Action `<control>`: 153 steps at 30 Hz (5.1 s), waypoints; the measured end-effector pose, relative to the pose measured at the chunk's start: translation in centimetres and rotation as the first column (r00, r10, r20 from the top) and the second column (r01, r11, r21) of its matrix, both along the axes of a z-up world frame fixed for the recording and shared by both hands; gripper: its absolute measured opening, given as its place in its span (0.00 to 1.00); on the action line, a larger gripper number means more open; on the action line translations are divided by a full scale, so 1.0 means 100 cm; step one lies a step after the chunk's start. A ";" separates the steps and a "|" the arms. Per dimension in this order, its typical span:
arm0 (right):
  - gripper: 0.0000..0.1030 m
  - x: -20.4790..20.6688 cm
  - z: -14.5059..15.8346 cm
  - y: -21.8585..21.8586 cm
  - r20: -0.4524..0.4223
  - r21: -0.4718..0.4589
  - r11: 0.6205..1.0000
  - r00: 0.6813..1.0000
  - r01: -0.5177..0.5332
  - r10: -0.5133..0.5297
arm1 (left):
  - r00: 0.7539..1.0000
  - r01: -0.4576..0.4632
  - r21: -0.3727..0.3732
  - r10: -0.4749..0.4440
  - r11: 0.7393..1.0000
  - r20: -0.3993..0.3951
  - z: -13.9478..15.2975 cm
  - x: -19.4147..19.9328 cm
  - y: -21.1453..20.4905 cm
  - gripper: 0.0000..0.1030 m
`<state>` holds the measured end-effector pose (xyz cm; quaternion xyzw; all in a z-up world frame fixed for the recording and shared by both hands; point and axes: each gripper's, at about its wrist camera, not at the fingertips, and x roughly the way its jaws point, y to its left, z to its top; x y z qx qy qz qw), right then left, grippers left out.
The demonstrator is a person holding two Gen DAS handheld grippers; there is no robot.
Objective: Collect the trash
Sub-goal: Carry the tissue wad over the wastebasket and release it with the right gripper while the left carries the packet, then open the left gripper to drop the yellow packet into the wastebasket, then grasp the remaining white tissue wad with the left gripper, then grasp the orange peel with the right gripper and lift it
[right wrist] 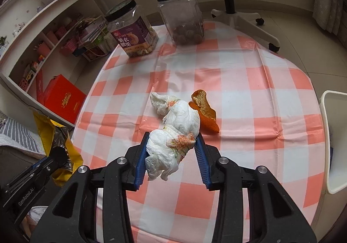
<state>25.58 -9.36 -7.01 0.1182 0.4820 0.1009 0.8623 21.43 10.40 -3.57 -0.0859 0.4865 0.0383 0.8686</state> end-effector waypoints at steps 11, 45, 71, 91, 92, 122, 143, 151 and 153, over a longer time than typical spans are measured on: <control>0.37 -0.033 0.047 -0.018 0.201 -0.114 0.993 0.980 0.017 0.006 | 0.990 0.002 0.048 -0.009 0.999 0.137 0.024 -0.010 -0.027 0.15; 0.38 -0.054 0.058 -0.159 0.224 -0.214 0.943 0.953 0.254 -0.206 | 0.964 0.208 0.042 -0.212 0.977 0.163 0.022 -0.003 -0.153 0.16; 0.85 -0.103 0.069 -0.341 0.226 -0.128 0.773 0.777 0.621 -0.587 | 0.859 0.510 -0.122 -0.496 0.851 0.127 0.000 0.000 -0.335 0.15; 0.90 -0.128 0.074 -0.385 0.264 -0.132 0.691 0.697 0.711 -0.667 | 0.781 0.623 -0.197 -0.615 0.757 0.109 -0.003 0.015 -0.398 0.71; 0.90 -0.127 0.074 -0.382 0.267 -0.140 0.692 0.700 0.708 -0.662 | 0.790 0.614 -0.165 -0.602 0.772 0.120 -0.001 0.015 -0.395 0.71; 0.93 -0.044 0.054 -0.236 0.241 -0.349 0.799 0.871 0.490 -0.429 | 0.996 -0.084 0.129 0.083 0.988 0.011 -0.053 0.105 -0.189 0.85; 0.93 0.032 -0.021 -0.102 0.039 -0.354 0.920 0.986 0.167 -0.164 | 0.963 -0.211 -0.037 0.201 0.977 -0.178 -0.095 0.113 -0.053 0.33; 0.92 0.056 -0.064 -0.019 -0.049 -0.243 0.969 0.998 -0.050 0.039 | 0.975 -0.205 -0.115 0.193 0.972 -0.112 -0.031 0.067 -0.001 0.33; 0.91 0.062 -0.071 -0.010 -0.067 -0.215 0.974 0.996 -0.071 0.058 | 0.982 -0.177 -0.112 0.168 0.978 -0.087 -0.020 0.061 0.001 0.33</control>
